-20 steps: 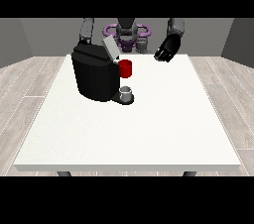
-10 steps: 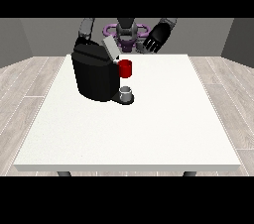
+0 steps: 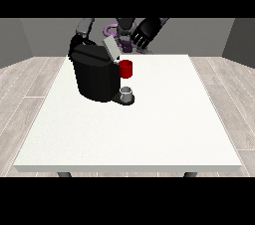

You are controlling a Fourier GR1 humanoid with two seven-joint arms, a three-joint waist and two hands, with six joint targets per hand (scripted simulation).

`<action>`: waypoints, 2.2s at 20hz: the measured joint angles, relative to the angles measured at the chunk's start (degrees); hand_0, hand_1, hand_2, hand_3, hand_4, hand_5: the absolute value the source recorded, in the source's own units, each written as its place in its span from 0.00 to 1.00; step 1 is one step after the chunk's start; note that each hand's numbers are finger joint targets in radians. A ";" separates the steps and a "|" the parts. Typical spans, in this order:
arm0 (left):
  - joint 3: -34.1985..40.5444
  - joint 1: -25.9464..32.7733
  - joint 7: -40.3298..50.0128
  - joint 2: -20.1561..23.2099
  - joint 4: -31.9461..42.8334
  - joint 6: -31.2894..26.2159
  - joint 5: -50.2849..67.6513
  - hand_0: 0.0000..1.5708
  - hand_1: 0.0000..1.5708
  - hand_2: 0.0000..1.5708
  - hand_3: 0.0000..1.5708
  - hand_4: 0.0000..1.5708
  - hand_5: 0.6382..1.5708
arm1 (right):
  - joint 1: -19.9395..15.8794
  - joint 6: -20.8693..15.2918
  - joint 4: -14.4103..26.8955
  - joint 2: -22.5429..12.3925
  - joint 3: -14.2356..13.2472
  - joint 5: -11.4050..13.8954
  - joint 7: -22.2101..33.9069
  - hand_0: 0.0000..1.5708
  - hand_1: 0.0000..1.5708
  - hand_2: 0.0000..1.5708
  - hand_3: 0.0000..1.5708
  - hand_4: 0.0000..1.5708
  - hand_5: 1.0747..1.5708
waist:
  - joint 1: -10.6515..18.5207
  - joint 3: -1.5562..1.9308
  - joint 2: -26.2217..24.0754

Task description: Insert the coffee pod into the coffee machine and close the lid

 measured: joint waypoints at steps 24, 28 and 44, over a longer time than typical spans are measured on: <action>1.70 -8.71 -1.16 3.20 4.73 0.88 -1.82 0.76 0.76 0.79 0.77 0.28 1.00 | -7.03 -0.35 -2.75 -2.86 -3.35 -0.68 2.30 0.00 0.00 0.00 0.00 0.08 1.00 | -3.02 0.01 10.07; 1.83 -9.36 -1.50 3.41 5.31 0.43 -1.89 0.76 0.76 0.80 0.76 0.27 1.00 | -7.05 -0.97 -2.67 -2.41 -3.34 -0.51 2.23 0.00 0.00 0.00 0.00 0.07 1.00 | -2.90 0.00 10.24; 1.77 -11.15 -3.22 3.79 5.92 2.53 -3.26 0.75 0.75 0.76 0.74 0.22 1.00 | -7.74 -0.70 -1.51 -3.26 -4.64 -1.29 1.39 0.00 0.00 0.00 0.00 0.09 1.00 | -3.06 0.01 11.06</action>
